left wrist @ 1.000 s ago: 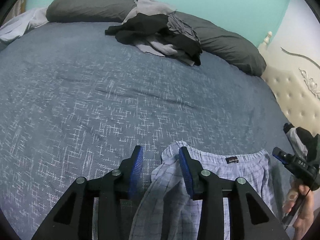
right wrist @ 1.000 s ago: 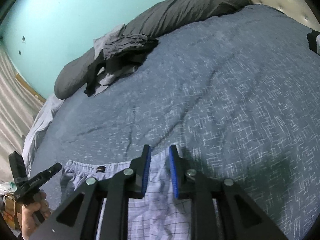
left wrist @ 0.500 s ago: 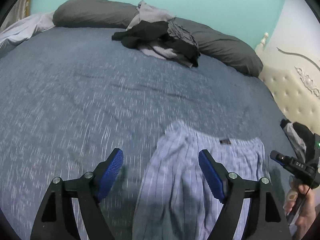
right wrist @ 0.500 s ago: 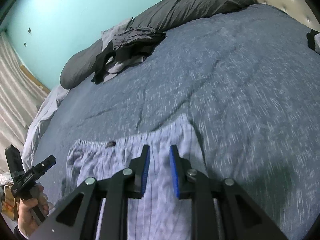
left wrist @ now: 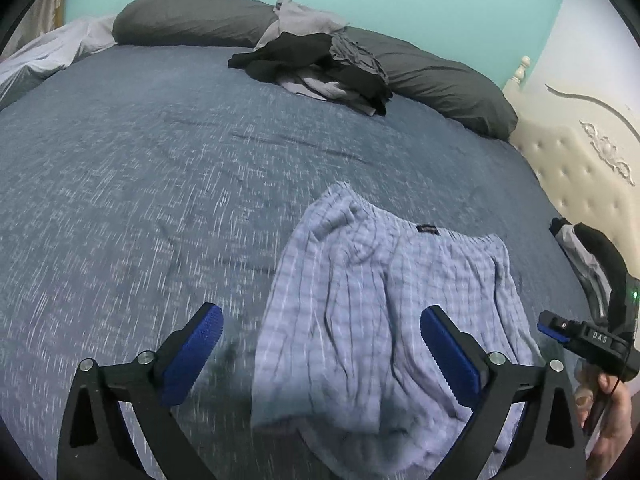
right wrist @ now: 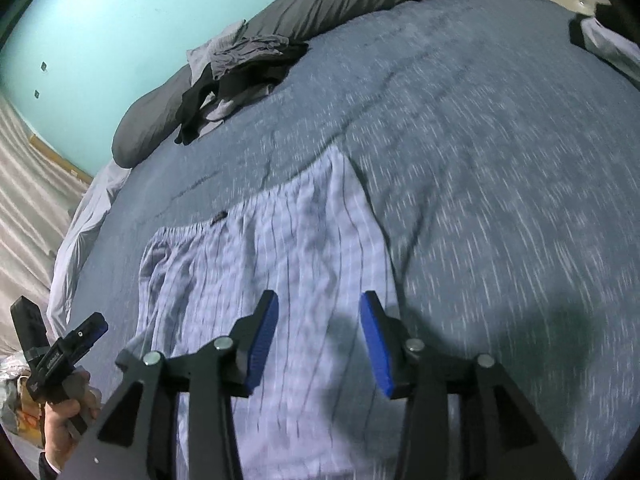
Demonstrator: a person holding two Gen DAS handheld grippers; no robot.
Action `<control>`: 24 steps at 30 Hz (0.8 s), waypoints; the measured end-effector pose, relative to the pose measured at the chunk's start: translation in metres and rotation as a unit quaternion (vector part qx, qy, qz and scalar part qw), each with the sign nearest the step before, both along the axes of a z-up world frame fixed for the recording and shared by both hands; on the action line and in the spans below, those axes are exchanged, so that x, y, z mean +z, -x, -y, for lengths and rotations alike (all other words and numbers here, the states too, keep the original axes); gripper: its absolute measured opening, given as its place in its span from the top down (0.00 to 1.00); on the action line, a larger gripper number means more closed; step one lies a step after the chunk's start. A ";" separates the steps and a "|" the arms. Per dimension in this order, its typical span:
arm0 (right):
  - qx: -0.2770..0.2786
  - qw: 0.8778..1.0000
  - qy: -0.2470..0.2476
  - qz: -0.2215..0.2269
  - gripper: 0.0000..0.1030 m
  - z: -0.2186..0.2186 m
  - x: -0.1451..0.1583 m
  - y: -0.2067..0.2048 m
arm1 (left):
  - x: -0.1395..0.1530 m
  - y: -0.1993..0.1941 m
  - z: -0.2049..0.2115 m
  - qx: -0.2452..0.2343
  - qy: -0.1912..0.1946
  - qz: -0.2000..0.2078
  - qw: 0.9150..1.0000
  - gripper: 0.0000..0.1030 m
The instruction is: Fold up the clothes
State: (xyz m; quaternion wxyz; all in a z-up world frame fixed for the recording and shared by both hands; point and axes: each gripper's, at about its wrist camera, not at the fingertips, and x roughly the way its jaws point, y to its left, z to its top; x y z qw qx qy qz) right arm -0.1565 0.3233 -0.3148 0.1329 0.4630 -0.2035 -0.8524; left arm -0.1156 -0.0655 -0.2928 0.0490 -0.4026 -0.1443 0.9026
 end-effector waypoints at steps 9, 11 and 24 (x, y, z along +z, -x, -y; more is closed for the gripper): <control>0.025 0.999 -0.028 0.003 0.58 0.016 -0.002 -0.044 | -0.002 -0.037 -0.005 0.021 -0.002 0.013 1.000 0.00; 0.028 0.999 -0.033 0.001 0.58 0.019 -0.001 -0.051 | -0.003 -0.044 -0.007 0.027 0.001 0.014 1.000 0.00; 0.037 0.998 -0.058 -0.007 0.58 0.034 -0.005 -0.052 | -0.010 -0.039 -0.017 0.039 0.013 0.009 0.999 0.00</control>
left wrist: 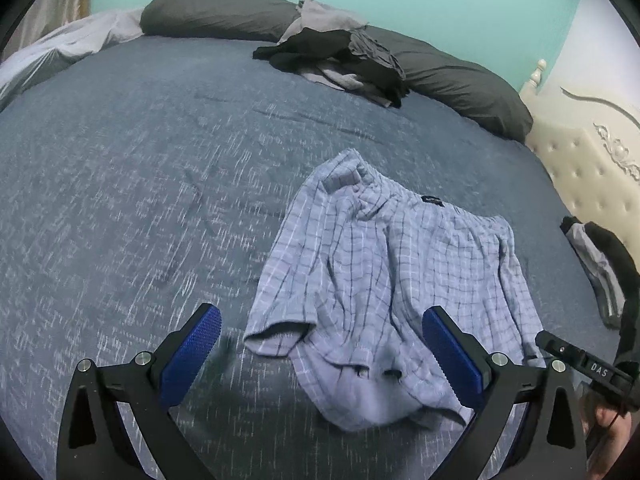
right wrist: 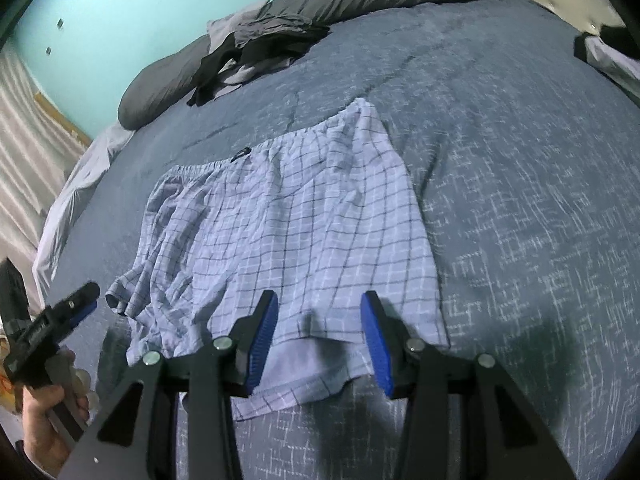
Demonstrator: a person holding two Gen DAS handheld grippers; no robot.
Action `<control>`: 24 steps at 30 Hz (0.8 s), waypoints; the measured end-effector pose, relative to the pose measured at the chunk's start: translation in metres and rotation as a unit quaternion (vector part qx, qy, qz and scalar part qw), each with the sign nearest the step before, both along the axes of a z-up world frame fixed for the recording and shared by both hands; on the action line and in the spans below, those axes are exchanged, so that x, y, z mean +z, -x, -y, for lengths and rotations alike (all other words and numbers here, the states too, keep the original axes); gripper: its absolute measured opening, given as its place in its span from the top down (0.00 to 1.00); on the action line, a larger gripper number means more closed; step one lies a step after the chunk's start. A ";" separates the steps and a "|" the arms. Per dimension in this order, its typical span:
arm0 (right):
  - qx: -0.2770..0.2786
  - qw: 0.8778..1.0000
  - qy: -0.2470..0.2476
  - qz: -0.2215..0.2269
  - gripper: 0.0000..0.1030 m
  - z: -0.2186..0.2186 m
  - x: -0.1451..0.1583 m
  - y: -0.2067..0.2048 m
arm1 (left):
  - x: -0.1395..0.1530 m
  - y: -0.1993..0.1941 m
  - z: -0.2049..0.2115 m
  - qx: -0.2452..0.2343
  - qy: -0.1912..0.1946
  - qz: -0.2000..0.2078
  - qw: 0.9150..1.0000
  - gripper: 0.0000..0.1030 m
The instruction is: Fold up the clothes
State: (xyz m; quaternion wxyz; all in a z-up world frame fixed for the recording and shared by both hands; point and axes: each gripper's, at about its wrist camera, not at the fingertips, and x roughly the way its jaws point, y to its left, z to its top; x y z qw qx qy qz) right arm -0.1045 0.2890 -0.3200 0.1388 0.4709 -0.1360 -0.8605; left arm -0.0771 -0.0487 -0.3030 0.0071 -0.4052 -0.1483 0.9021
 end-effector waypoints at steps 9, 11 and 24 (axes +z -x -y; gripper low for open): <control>0.014 0.999 -0.046 0.009 0.59 0.004 -0.015 0.012 | 0.003 0.016 -0.007 -0.006 0.003 -0.014 1.000 0.00; 0.014 0.999 -0.047 0.011 0.65 0.003 -0.018 0.014 | 0.003 0.017 -0.011 -0.015 0.005 -0.015 1.000 0.00; 0.016 0.999 -0.030 -0.004 0.95 -0.007 -0.011 0.015 | 0.008 0.020 -0.012 -0.012 0.006 -0.025 1.000 0.00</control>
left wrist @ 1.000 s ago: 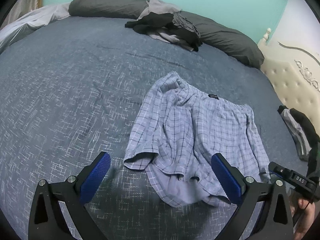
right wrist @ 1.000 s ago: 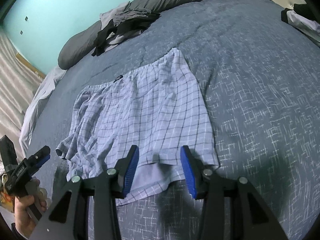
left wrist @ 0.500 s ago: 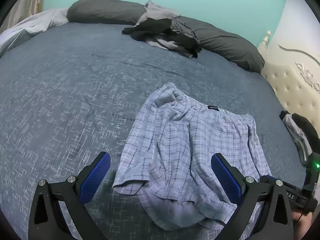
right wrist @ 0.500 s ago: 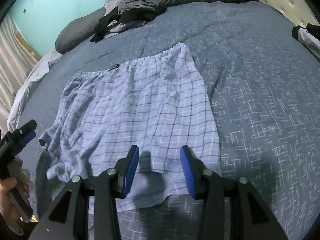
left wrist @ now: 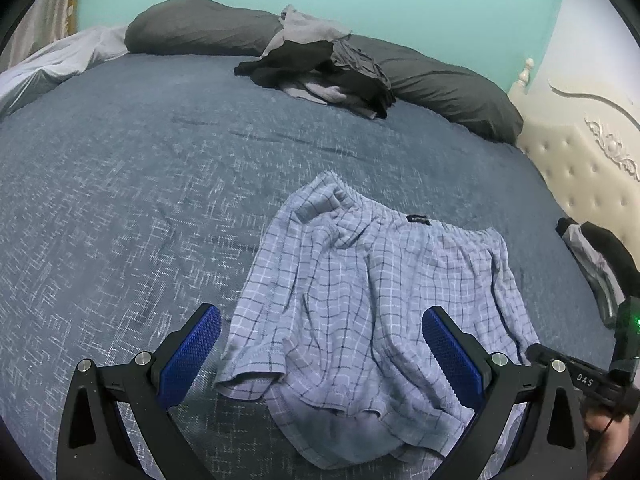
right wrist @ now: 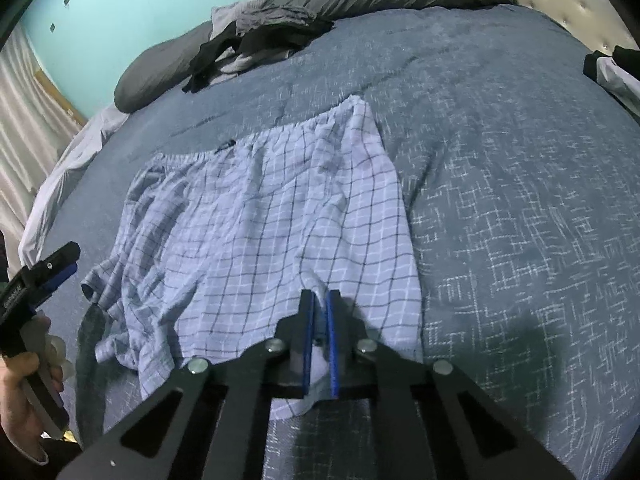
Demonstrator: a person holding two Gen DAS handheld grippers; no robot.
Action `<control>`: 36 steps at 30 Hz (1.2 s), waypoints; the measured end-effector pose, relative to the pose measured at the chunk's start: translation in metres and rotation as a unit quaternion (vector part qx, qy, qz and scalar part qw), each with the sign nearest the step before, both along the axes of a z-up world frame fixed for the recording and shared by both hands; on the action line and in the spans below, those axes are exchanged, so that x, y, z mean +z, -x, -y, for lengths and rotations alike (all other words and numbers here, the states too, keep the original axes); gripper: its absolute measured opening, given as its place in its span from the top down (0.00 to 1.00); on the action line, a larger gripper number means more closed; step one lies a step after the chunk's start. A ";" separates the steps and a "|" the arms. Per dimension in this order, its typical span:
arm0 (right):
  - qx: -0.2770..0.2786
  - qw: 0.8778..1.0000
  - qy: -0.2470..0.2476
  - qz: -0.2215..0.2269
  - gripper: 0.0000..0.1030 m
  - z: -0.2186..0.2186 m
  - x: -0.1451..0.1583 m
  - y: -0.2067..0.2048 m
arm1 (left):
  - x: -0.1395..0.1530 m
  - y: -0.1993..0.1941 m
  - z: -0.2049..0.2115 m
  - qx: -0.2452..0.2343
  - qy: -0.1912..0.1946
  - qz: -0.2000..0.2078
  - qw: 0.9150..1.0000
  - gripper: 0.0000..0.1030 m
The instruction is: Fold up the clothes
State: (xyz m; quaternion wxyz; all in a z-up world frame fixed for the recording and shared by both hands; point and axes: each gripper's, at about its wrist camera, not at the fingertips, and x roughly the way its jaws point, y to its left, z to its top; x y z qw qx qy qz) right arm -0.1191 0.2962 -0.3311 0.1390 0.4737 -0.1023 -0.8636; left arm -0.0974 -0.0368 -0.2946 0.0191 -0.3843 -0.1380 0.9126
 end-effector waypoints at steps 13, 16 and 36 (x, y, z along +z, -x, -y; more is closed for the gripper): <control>-0.090 0.993 0.061 -0.035 0.97 -0.059 0.022 -0.002 | 0.000 0.000 0.015 0.021 -0.005 0.004 1.000 0.00; -0.114 0.990 0.070 -0.041 0.97 -0.071 0.024 -0.002 | 0.000 0.000 0.013 0.021 -0.006 0.006 1.000 0.00; -0.098 0.982 0.157 -0.032 0.90 -0.084 0.017 -0.002 | -0.006 0.003 0.013 0.019 -0.007 0.011 1.000 0.00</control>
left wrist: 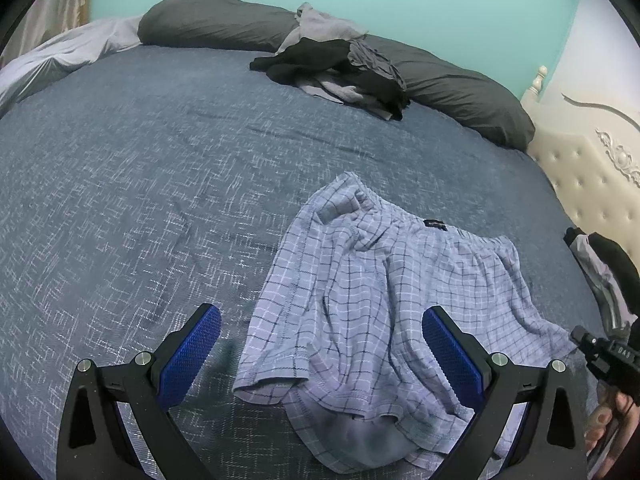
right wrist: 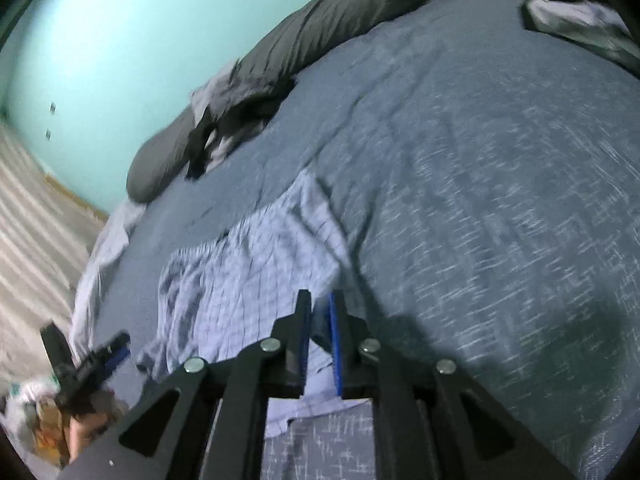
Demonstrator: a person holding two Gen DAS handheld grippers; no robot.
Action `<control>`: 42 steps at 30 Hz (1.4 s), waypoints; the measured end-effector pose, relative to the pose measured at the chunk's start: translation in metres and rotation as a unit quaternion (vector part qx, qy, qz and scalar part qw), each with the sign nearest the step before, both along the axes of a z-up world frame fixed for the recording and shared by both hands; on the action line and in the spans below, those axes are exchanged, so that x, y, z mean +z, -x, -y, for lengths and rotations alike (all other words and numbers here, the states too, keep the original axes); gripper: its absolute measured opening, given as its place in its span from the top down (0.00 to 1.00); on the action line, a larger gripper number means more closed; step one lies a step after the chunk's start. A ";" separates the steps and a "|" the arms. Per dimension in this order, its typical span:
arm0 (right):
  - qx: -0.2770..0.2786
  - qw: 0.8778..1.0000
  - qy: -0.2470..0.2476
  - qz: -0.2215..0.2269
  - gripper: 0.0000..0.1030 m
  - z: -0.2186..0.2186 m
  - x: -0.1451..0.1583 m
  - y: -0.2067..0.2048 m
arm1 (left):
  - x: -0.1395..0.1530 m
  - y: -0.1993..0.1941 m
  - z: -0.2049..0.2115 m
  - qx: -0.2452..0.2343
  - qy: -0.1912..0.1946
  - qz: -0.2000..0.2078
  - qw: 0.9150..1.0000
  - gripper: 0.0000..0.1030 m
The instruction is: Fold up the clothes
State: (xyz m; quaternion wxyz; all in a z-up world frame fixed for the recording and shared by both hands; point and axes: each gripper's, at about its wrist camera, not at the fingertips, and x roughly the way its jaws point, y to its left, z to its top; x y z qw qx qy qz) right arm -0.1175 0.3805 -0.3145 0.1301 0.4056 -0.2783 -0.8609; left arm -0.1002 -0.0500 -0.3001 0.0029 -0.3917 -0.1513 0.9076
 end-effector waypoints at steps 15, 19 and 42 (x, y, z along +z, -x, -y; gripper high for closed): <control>-0.045 0.998 -0.002 0.040 0.78 -0.017 -0.020 0.005 | -0.001 0.000 0.001 0.001 -0.004 0.001 1.000 0.00; -0.022 0.999 0.002 0.046 0.90 -0.006 -0.023 0.005 | 0.000 0.000 0.004 0.003 -0.005 -0.001 1.000 0.00; -0.012 0.999 0.028 0.018 0.68 0.001 -0.008 -0.012 | 0.004 -0.001 0.005 0.002 -0.009 -0.003 1.000 0.00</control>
